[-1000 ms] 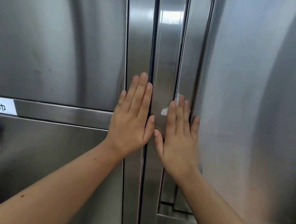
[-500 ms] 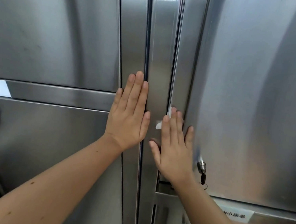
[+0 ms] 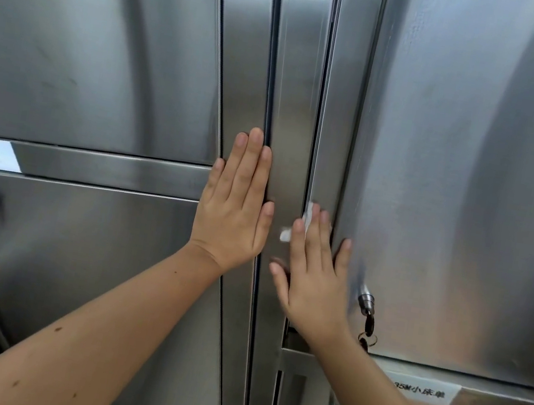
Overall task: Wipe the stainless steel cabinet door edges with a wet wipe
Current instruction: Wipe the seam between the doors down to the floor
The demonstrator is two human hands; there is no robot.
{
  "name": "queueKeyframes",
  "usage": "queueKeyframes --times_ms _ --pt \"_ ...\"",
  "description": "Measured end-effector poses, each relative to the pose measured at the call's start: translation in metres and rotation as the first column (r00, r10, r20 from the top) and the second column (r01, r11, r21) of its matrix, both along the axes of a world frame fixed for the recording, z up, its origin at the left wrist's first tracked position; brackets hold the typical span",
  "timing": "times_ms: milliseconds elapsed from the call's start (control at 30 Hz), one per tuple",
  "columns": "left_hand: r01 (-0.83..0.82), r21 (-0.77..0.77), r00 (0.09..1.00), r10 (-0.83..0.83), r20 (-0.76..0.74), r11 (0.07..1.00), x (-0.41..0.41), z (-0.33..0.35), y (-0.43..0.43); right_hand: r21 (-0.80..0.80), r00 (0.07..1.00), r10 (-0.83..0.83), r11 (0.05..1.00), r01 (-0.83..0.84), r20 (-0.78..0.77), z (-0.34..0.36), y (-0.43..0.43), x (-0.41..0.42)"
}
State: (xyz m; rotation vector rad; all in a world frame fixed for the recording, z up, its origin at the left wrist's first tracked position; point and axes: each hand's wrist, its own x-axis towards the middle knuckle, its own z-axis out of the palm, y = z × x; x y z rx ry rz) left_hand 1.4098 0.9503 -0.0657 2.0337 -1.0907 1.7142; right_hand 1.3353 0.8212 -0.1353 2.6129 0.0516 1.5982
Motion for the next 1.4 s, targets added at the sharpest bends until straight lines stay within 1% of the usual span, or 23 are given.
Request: queueKeyframes --times_ms 100,200,300,400,500,567,700,833,933,1100,1233,1300,1400 --pt "-0.005 -0.002 1.0 0.005 -0.009 1.0 0.0 0.0 0.0 -0.03 1.0 -0.014 0.999 0.014 0.011 -0.001 -0.004 -0.001" --pt "0.001 -0.007 1.0 -0.001 -0.01 1.0 -0.001 0.0 0.0 0.012 0.998 0.018 1.0 -0.019 0.068 0.027 -0.002 0.005" --pt "-0.007 0.002 1.0 0.007 -0.013 1.0 -0.001 0.0 0.0 0.042 0.996 0.006 0.999 -0.01 0.092 0.045 0.0 0.009" --pt "-0.009 -0.004 1.0 0.009 -0.005 1.0 -0.001 0.0 -0.001 0.053 0.997 0.002 0.999 -0.006 0.077 0.03 0.003 0.008" --pt "-0.005 -0.005 1.0 0.005 -0.008 1.0 -0.001 0.0 -0.001 0.051 1.0 0.006 0.999 -0.007 0.022 0.0 0.006 0.002" --pt "-0.006 -0.003 1.0 0.006 -0.01 1.0 -0.001 0.0 0.0 0.044 1.0 0.002 0.999 -0.002 0.007 -0.008 0.004 0.001" --pt "-0.005 -0.007 1.0 0.005 -0.015 1.0 -0.001 -0.001 -0.001 0.018 0.998 0.009 1.0 -0.01 0.06 0.013 -0.003 0.005" --pt "-0.005 -0.008 1.0 0.005 -0.01 1.0 -0.001 0.0 -0.001 0.064 0.993 -0.006 0.998 -0.001 0.122 0.034 0.003 0.012" --pt "-0.009 -0.007 1.0 0.009 0.0 1.0 0.0 -0.001 -0.001 0.074 0.994 -0.007 0.997 -0.001 0.112 0.02 0.007 0.01" --pt "-0.011 -0.008 1.0 0.011 0.006 1.0 0.0 0.0 -0.001 0.078 0.999 -0.016 0.997 0.013 0.046 -0.008 0.01 0.005" --pt "-0.006 -0.009 1.0 0.006 0.0 1.0 0.0 0.0 -0.001 0.046 0.995 -0.032 0.999 0.027 0.097 0.012 0.006 0.01" --pt "-0.012 -0.007 1.0 0.012 0.0 1.0 0.0 0.0 -0.001 0.059 0.99 -0.032 0.998 0.024 0.137 0.026 0.007 0.014" --pt "-0.012 -0.005 1.0 0.012 -0.001 1.0 0.0 0.0 -0.001 0.074 0.989 -0.035 0.997 0.025 0.142 0.027 0.009 0.015"
